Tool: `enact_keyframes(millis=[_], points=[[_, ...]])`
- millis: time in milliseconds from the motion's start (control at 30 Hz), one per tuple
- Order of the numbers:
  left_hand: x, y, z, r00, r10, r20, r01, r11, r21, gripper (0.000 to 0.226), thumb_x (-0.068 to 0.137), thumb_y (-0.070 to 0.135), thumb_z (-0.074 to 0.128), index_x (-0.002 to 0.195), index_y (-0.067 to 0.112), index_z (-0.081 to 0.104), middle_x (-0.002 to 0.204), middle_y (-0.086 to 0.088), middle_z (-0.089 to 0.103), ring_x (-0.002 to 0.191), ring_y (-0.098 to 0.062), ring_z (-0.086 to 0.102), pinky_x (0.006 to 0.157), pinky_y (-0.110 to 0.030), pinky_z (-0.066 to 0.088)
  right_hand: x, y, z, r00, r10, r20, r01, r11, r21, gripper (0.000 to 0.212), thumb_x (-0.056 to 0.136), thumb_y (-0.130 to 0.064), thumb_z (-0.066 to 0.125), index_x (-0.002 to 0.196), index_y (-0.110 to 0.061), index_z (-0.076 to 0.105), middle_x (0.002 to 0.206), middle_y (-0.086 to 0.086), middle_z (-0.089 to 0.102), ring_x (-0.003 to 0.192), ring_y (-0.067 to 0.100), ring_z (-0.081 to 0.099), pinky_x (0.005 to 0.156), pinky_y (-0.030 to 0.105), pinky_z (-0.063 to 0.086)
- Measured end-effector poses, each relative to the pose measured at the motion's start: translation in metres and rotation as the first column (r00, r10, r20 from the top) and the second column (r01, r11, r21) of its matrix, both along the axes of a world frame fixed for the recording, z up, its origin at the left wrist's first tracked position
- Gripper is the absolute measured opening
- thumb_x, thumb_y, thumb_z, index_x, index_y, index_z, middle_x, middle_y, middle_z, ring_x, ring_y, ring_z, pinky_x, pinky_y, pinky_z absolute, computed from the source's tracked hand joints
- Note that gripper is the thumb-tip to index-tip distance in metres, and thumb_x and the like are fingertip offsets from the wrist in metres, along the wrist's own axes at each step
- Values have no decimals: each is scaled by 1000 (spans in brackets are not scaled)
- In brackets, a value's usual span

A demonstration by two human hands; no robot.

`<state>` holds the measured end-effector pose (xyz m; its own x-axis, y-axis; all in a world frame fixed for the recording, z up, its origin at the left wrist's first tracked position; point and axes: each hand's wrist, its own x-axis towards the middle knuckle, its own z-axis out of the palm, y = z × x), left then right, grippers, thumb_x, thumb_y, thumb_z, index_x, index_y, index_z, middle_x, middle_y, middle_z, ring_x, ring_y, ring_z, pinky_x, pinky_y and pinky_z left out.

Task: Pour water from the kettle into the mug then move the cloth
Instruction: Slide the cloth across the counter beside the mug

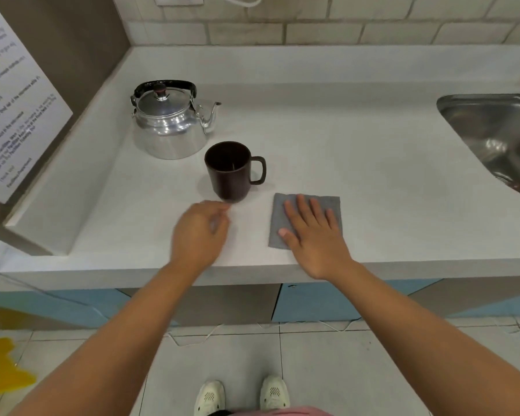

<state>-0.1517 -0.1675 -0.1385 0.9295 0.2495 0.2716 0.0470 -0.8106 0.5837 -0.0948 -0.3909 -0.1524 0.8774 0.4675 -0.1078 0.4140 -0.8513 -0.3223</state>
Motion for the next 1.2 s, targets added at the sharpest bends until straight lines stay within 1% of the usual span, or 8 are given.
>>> enact_keyframes(millis=[100, 200, 300, 467, 567, 700, 933, 1200], points=[[2, 22, -11, 991, 89, -99, -74, 986, 150, 41, 101, 24, 48, 137, 3, 51, 143, -17, 49, 137, -34, 38, 115, -43, 24, 40, -8, -2, 1000, 1, 7, 0, 996, -92, 64, 94, -58, 13, 150, -34, -8, 162, -2, -12, 147, 21, -16, 116, 46, -12], [6, 21, -19, 988, 78, -136, -51, 980, 191, 50, 102, 32, 43, 143, 2, 42, 151, -16, 39, 144, -31, 23, 119, -43, 10, 95, -14, 1, 992, -122, 32, 125, 982, -143, 64, 94, -58, 11, 151, -33, -6, 162, -1, -11, 148, 23, -13, 117, 50, -10], [8, 23, -24, 988, 45, -146, -14, 979, 202, 50, 102, 32, 42, 144, 4, 41, 154, -13, 35, 145, -27, 23, 119, -39, 9, 129, 10, 1, 989, -144, 42, 150, 967, -205, 64, 95, -54, 10, 151, -27, -8, 162, 4, -12, 148, 28, -13, 117, 53, -8], [9, 25, -24, 987, 42, -156, -14, 984, 175, 51, 102, 33, 41, 146, 6, 39, 156, -11, 32, 146, -24, 20, 119, -37, 8, 123, 55, -1, 981, 192, 12, -188, 968, -163, 63, 96, -51, 12, 151, -27, -6, 162, 0, -11, 148, 25, -13, 116, 50, -9], [8, 25, -22, 986, 40, -162, -12, 986, 168, 50, 102, 32, 42, 145, 6, 39, 155, -11, 33, 145, -24, 21, 119, -37, 9, 127, 31, 1, 991, 132, 5, -131, 984, -122, 64, 95, -55, 13, 151, -30, -6, 162, -3, -10, 148, 22, -12, 116, 47, -9], [9, 25, -23, 987, 33, -155, -5, 984, 177, 51, 102, 34, 41, 146, 7, 39, 155, -11, 33, 145, -24, 22, 119, -35, 9, 106, -6, 3, 1000, 15, -10, -16, 988, -153, 66, 94, -57, 11, 150, -31, -11, 162, -2, -14, 147, 22, -17, 117, 47, -10], [8, 25, -24, 987, 29, -161, 3, 980, 197, 51, 102, 34, 41, 145, 5, 40, 155, -13, 34, 145, -27, 23, 119, -36, 9, 11, -34, -1, 997, 78, 12, -76, 992, -105, 65, 94, -57, 9, 150, -31, -10, 161, -4, -14, 146, 19, -20, 117, 45, -14], [7, 23, -19, 981, 31, -192, 9, 979, 204, 51, 103, 35, 39, 147, 8, 36, 157, -11, 31, 145, -25, 22, 119, -36, 10, 2, -33, 5, 997, 76, -20, -78, 992, -104, 65, 95, -56, 14, 151, -32, -7, 162, -4, -12, 147, 19, -18, 117, 45, -12]])
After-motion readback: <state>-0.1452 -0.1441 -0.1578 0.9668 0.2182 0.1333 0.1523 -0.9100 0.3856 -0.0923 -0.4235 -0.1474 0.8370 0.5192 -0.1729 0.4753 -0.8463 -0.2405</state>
